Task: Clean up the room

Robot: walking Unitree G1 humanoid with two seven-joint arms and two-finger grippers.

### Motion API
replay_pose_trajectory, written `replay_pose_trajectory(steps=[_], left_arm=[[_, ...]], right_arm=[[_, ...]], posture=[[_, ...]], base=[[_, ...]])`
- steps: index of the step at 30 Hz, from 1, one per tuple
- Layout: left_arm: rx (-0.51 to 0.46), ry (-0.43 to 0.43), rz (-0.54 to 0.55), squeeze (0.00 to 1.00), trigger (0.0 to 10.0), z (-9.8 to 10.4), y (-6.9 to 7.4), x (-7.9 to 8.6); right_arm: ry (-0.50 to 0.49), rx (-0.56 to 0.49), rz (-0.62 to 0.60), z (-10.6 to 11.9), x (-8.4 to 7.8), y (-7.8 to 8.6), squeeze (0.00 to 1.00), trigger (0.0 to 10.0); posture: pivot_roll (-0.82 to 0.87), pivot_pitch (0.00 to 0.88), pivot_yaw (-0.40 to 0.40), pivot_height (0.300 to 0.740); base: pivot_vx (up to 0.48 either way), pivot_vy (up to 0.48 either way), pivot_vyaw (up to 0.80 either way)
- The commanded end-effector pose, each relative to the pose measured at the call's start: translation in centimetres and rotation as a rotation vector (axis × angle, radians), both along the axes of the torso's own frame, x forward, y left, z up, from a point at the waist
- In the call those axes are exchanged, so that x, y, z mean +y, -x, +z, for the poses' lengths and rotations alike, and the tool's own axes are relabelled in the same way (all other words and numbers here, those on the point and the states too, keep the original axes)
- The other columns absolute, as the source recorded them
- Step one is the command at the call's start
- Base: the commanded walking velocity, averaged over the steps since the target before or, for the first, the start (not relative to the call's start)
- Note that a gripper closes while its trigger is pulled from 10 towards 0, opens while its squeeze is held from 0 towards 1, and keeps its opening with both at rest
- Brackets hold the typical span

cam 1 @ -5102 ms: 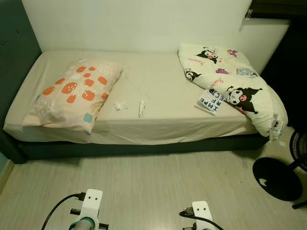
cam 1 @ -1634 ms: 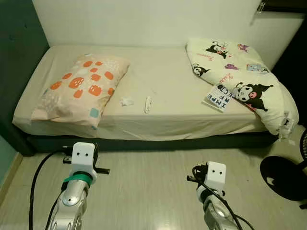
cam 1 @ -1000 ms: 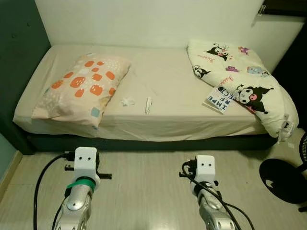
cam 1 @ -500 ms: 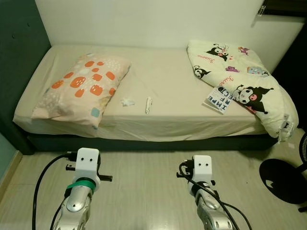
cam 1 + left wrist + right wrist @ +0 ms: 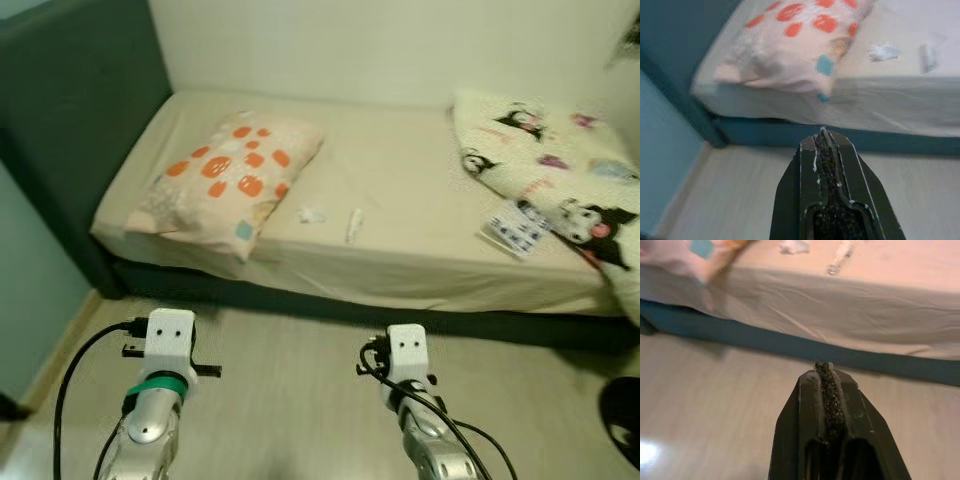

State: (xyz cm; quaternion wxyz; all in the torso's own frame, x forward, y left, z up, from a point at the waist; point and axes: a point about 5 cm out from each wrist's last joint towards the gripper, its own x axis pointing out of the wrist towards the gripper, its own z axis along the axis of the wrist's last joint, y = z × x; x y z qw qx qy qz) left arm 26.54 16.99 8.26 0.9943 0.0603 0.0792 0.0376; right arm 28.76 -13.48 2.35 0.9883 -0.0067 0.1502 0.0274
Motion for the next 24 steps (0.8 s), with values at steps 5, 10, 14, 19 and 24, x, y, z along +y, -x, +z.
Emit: replay_pose_trajectory(steps=[5, 10, 14, 19, 24], left_arm=[[0.023, -0.017, 0.001, 0.0, 10.0, -0.26, 0.11, 0.3], [0.022, -0.021, 0.005, 0.0, 10.0, -0.19, 0.06, 0.62], [0.023, -0.023, 0.003, 0.0, 10.0, -0.2, 0.12, 0.6], [0.027, -0.026, 0.002, 0.0, 10.0, -0.24, 0.25, 0.68], [0.031, -0.03, 0.002, 0.0, 10.0, -0.21, 0.32, 0.88]], right_arm=[[-0.009, 0.008, -0.026, -0.15, -0.12, 0.04, 0.0, 10.0], [-0.009, 0.01, -0.029, -0.21, -0.02, 0.04, 0.0, 10.0], [-0.002, 0.017, -0.032, -0.32, -0.1, 0.02, 0.0, 10.0], [0.01, 0.019, -0.022, -0.37, -0.03, -0.08, 0.0, 10.0], [0.004, 0.02, -0.021, -0.37, 0.14, -0.18, 0.0, 10.0]], posture=[[0.06, 0.031, 0.03, 0.74], [0.06, 0.031, 0.03, 0.74], [0.06, 0.031, 0.031, 0.74], [0.07, 0.03, 0.032, 0.74], [0.08, 0.029, 0.028, 0.74]], base=[[0.387, 0.0, 0.0], [0.388, 0.0, 0.0], [0.386, 0.0, 0.0], [0.386, 0.0, 0.0], [0.382, 0.0, 0.0]])
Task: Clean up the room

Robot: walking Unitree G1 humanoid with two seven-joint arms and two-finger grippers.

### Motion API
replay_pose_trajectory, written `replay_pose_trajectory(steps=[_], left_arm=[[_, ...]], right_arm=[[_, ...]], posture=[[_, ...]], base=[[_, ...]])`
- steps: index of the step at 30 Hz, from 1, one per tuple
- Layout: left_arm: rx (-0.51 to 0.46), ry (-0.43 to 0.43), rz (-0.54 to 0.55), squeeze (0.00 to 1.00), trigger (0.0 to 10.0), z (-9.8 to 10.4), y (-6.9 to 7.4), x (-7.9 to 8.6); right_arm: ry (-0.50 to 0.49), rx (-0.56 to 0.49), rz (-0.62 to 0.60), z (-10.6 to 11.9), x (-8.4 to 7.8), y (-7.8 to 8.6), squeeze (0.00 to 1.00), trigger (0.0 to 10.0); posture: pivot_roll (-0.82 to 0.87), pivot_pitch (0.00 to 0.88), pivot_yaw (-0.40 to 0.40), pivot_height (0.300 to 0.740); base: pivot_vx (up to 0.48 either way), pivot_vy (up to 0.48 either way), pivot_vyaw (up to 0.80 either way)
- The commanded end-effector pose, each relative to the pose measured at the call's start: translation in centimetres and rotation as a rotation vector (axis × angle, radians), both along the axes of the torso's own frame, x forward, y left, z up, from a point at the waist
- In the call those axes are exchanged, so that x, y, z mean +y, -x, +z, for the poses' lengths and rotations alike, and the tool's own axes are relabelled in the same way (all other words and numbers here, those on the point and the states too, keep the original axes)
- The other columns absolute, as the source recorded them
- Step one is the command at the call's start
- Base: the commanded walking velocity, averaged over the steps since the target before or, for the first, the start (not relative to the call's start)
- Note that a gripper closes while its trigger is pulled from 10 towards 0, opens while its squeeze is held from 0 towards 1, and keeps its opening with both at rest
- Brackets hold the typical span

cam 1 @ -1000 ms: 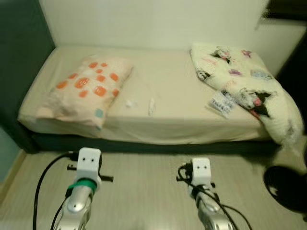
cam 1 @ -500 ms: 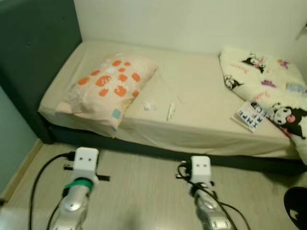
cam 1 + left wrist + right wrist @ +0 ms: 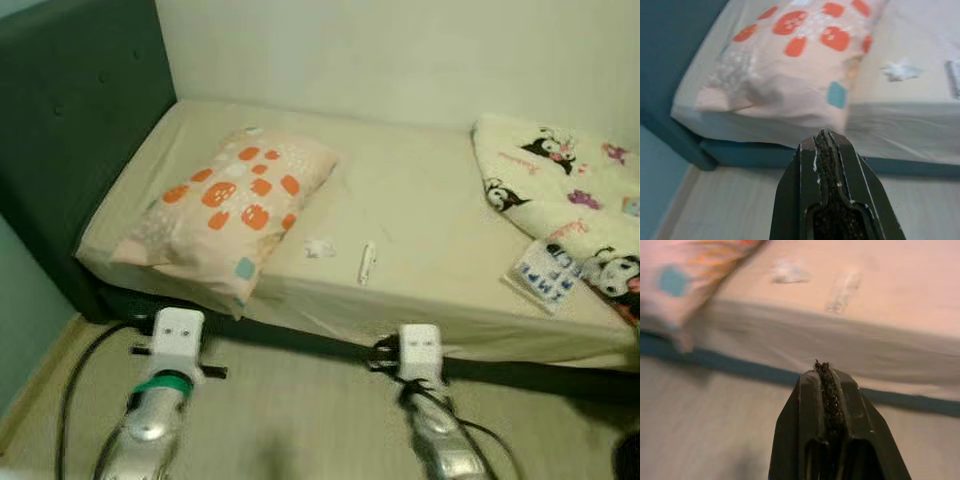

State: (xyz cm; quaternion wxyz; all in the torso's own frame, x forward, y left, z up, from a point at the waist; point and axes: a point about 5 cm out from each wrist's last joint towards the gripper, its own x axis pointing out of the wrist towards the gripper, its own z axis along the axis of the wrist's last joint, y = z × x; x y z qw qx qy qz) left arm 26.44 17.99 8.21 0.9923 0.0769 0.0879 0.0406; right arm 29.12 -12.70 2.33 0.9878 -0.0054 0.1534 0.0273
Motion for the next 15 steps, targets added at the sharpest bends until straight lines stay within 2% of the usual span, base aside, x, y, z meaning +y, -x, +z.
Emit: replay_pose_trajectory(steps=[1, 15], left_arm=[[0.013, 0.003, -0.002, 0.0, 10.0, -0.17, 0.21, -0.11], [0.019, -0.013, -0.012, 0.0, 10.0, -0.03, 0.07, 0.18]], right_arm=[[0.001, 0.013, -0.022, -0.35, -0.61, 0.18, 0.0, 10.0], [0.004, 0.018, -0.037, -0.45, -0.66, 0.04, 0.0, 10.0]], posture=[[0.08, 0.028, 0.028, 0.74], [0.09, 0.026, 0.037, 0.74]], base=[[0.382, 0.0, 0.0], [0.384, 0.0, 0.0]])
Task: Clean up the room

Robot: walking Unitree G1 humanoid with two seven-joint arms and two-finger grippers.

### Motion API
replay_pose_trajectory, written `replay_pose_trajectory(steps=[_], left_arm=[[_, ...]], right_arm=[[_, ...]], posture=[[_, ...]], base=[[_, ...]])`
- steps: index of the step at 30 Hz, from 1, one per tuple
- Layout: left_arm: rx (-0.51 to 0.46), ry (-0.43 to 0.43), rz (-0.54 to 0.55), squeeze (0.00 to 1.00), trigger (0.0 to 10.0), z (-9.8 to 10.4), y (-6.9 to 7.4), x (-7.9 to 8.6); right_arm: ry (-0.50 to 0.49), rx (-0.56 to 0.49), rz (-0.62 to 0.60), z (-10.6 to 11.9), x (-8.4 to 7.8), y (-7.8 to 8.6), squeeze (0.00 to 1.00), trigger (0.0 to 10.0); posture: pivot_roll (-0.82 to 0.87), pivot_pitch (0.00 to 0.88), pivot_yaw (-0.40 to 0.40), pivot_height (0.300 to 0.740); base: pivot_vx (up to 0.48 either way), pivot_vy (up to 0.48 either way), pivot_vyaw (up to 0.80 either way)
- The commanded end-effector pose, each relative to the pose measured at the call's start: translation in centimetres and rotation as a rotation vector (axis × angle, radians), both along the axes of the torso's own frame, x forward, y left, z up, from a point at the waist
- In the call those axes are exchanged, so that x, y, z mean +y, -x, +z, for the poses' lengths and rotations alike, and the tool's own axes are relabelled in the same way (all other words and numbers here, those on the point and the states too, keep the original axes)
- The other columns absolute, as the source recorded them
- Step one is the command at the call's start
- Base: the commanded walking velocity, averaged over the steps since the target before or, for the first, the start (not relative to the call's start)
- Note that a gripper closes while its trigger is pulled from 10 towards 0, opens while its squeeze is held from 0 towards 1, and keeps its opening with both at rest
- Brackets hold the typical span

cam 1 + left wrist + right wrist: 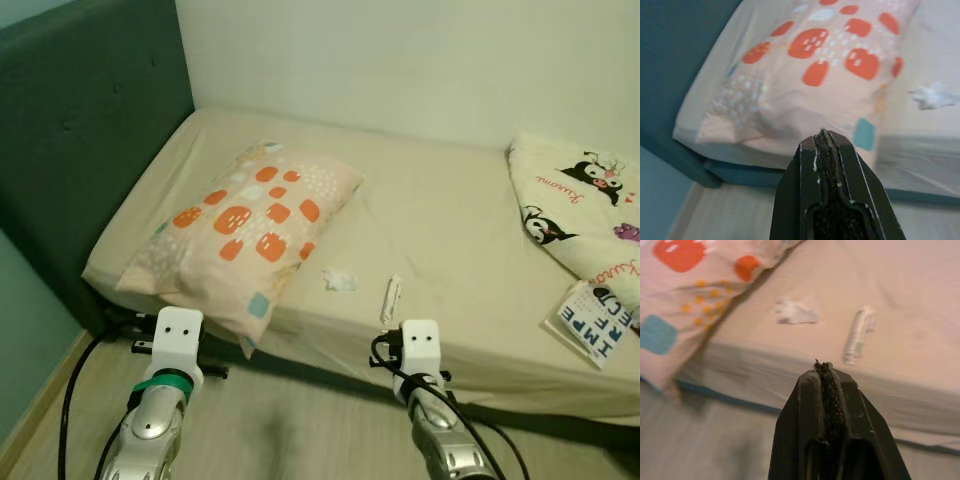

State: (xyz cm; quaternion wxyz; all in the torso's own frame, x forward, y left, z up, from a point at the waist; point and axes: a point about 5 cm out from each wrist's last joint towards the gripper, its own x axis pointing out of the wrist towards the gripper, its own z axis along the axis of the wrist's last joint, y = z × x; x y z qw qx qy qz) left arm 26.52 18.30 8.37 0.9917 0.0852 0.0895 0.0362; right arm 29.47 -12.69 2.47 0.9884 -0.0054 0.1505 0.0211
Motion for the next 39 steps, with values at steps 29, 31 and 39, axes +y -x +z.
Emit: replay_pose_trajectory(steps=[29, 31, 39], left_arm=[[0.035, -0.031, -0.026, 0.0, 10.0, -0.42, 0.32, 0.02], [0.037, -0.035, -0.027, 0.0, 10.0, -0.45, 0.32, 0.02], [0.041, -0.024, -0.022, 0.0, 10.0, -0.51, 0.31, 0.03]], right_arm=[[0.005, 0.065, -0.062, -1.37, -0.99, 0.78, 0.0, 10.0], [0.005, 0.067, -0.063, -1.41, -1.0, 0.82, 0.0, 10.0], [0.008, 0.075, -0.065, -1.57, -1.03, 0.87, 0.0, 10.0]], posture=[[0.09, 0.019, 0.041, 0.74], [0.09, 0.019, 0.041, 0.74], [0.09, 0.017, 0.04, 0.74]], base=[[0.334, 0.0, -0.22], [0.0, 0.0, 0.0], [0.0, 0.0, 0.0]])
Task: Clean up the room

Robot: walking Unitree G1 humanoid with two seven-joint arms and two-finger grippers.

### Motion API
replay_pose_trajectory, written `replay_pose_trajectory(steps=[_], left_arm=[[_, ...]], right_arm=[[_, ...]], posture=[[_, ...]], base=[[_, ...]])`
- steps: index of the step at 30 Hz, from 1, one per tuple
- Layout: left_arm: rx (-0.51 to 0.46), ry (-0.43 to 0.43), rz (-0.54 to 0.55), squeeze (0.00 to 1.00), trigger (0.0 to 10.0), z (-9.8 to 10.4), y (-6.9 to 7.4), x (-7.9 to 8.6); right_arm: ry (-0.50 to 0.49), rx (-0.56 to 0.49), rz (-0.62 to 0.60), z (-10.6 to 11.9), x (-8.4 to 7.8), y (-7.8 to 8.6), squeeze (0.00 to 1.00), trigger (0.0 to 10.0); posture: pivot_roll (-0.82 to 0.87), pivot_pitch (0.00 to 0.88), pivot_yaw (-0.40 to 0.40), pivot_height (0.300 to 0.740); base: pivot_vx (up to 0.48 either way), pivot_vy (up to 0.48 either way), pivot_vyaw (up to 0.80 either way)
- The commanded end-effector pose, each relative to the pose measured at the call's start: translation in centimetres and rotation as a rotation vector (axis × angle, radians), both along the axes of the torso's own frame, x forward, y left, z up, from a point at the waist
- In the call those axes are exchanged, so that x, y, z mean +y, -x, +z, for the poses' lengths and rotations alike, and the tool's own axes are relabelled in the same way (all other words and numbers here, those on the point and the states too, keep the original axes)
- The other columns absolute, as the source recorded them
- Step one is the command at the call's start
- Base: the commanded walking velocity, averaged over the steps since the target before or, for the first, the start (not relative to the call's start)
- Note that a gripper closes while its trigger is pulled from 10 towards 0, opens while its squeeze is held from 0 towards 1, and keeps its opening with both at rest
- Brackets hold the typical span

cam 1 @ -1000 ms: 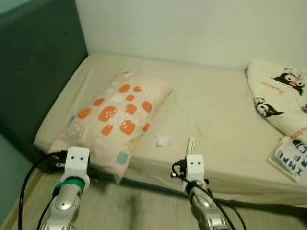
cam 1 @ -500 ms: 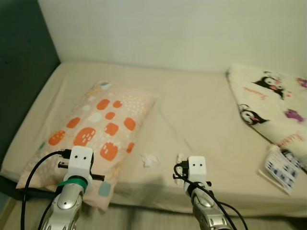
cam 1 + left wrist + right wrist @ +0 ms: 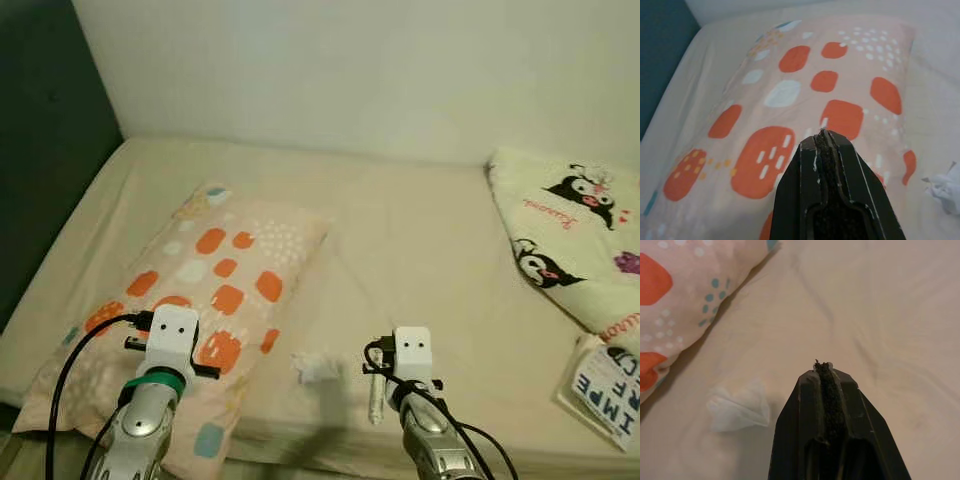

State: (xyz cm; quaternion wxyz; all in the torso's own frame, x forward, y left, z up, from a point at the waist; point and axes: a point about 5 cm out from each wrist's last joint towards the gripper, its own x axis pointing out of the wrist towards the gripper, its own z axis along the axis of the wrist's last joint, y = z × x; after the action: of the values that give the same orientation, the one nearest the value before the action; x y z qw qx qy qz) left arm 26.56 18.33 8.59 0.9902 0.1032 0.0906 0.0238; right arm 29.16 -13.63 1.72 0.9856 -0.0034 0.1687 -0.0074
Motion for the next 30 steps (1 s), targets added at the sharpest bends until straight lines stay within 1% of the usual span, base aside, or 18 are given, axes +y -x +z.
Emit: replay_pose_trajectory(steps=[1, 5, 18, 30], left_arm=[[0.037, 0.01, 0.008, 0.0, 10.0, -0.75, 0.35, 0.01], [0.04, 0.018, 0.012, 0.0, 10.0, -0.79, 0.35, 0.02], [0.043, 0.023, 0.015, 0.0, 10.0, -0.71, 0.46, 0.01], [0.051, 0.02, 0.011, 0.0, 10.0, -0.78, 0.61, -0.02]], right_arm=[[0.001, 0.04, -0.008, -0.82, -0.08, 0.54, 0.0, 10.0], [-0.002, 0.037, -0.009, -0.77, -0.06, 0.46, 0.0, 10.0], [-0.001, 0.035, 0.0, -0.59, 0.15, 0.17, 0.0, 10.0], [-0.003, 0.04, -0.004, -0.76, 0.15, 0.32, 0.0, 10.0]], posture=[[0.09, 0.017, 0.04, 0.74], [0.09, 0.019, 0.04, 0.74], [0.1, 0.031, 0.037, 0.74], [0.1, 0.036, 0.042, 0.74]], base=[[0.0, 0.0, 0.0], [0.0, 0.0, 0.0], [0.0, 0.48, 0.0], [0.0, 0.48, 0.0]])
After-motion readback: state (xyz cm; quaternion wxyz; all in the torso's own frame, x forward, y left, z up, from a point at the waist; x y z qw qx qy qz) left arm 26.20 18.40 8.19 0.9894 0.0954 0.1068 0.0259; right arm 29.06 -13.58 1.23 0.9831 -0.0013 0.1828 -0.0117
